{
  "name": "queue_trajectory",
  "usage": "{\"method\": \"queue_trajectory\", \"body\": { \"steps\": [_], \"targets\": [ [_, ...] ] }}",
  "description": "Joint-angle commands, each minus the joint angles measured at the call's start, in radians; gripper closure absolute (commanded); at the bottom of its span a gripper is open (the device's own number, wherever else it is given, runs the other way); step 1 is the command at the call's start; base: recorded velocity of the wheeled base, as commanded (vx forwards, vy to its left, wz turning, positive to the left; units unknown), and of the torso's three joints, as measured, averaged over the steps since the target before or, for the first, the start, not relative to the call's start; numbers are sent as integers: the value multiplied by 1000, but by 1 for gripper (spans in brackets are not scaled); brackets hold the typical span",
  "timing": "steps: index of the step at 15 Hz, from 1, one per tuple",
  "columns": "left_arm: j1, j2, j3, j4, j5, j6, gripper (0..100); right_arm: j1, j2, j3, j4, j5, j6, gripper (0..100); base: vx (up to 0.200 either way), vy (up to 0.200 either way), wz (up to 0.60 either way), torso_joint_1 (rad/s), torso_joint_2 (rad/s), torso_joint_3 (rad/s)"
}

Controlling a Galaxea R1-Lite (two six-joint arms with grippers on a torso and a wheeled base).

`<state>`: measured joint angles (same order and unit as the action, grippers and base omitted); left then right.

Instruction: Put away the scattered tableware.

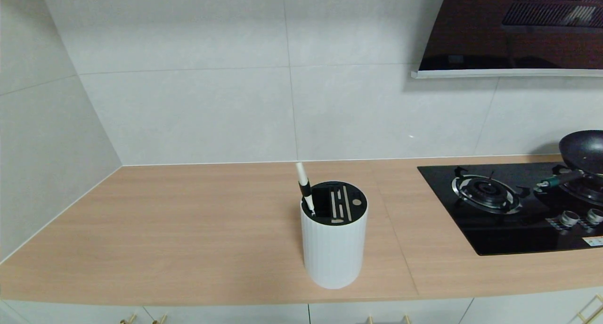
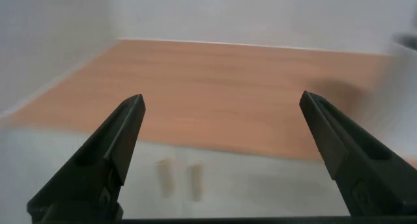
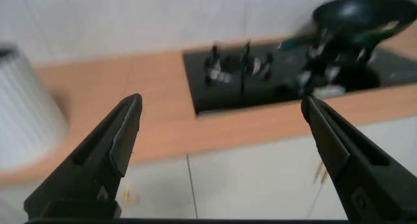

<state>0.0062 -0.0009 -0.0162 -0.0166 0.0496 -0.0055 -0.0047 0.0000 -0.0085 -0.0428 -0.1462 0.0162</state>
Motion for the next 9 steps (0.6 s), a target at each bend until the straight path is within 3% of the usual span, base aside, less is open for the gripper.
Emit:
{"method": "queue_trajectory", "body": {
  "steps": [1, 3, 4, 6, 9],
  "targets": [
    [0, 1, 16, 10, -27, 7, 0, 2, 2, 9, 0, 28, -4, 0, 0, 0, 0, 0, 0, 0],
    [0, 1, 16, 15, -57, 55, 0, 2, 3, 9, -5, 59, -55, 0, 0, 0, 0, 0, 0, 0],
    [0, 1, 16, 17, -59, 58, 0, 2, 3, 9, -5, 60, -61, 0, 0, 0, 0, 0, 0, 0],
    [0, 1, 16, 18, -59, 56, 0, 2, 2, 7, 1, 201, -68, 0, 0, 0, 0, 0, 0, 0],
    [0, 1, 16, 18, -57, 47, 0, 0, 20, 7, 3, 227, -68, 0, 0, 0, 0, 0, 0, 0]
  ]
}}
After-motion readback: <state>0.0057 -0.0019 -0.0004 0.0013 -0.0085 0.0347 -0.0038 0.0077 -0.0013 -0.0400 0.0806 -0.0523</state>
